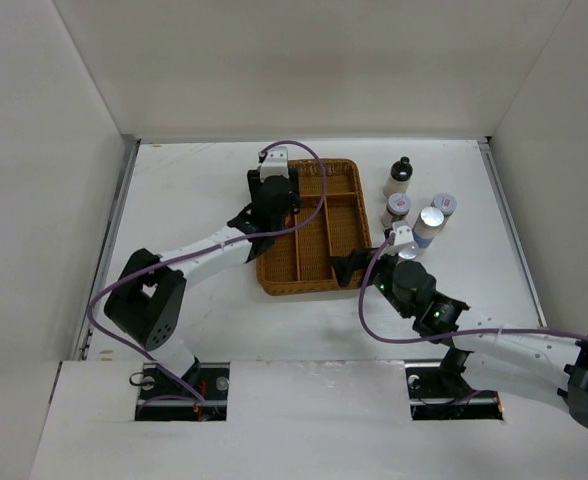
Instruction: Organize the condiment bottles
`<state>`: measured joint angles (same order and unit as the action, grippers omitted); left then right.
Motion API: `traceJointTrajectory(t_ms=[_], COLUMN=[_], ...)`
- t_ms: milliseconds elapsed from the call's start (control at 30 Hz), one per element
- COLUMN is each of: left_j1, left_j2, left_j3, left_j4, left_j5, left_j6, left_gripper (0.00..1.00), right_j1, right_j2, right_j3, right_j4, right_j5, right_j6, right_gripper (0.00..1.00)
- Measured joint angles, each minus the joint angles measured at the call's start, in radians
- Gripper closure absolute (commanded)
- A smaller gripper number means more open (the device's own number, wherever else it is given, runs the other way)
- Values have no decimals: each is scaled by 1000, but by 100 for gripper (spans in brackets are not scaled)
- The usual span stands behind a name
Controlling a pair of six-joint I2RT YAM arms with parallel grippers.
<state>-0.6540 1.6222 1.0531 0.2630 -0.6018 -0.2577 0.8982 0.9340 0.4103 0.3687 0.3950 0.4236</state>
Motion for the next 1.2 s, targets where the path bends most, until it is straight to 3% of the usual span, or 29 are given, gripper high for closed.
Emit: traceJointTrajectory(t_ms=[367,500,633,667,733,800,900,967,1200], left_j1=[-1,-3,-3,-4,-3,-6,-17,-15,32], left_j2=[-72,-167,-351,-408,-512,-613,-704,-715,-661], left_j3=[-16,-52,-182,-227,-314,-423,-591,-674,-836], left_j4=[27,45,134,161,209,261,293,298,292], left_j5=[0,1,-20,-36,-81,-138,-216,-241,-256], left_j6=[0,-1,-5,-10,-31,-71,-154,-212,-373], left_gripper=[0,0,0,0,0,0,0,0,0], right_j1=[-1,-2,39,57,84,92,72,43,-91], right_j2=[0,0,1,2,-2,-22,-77,-109,-89], right_j3=[0,2,44,64,104,143,186,206,245], right_j4=[0,-3,-23,-29,-54,-107,-200,-264,-563], right_j5=[0,0,13,18,35,77,170,248,430], right_j6=[0,3,9,10,5,2,0,3,94], right_gripper=[0,3,47,55,59,54,19,3,0])
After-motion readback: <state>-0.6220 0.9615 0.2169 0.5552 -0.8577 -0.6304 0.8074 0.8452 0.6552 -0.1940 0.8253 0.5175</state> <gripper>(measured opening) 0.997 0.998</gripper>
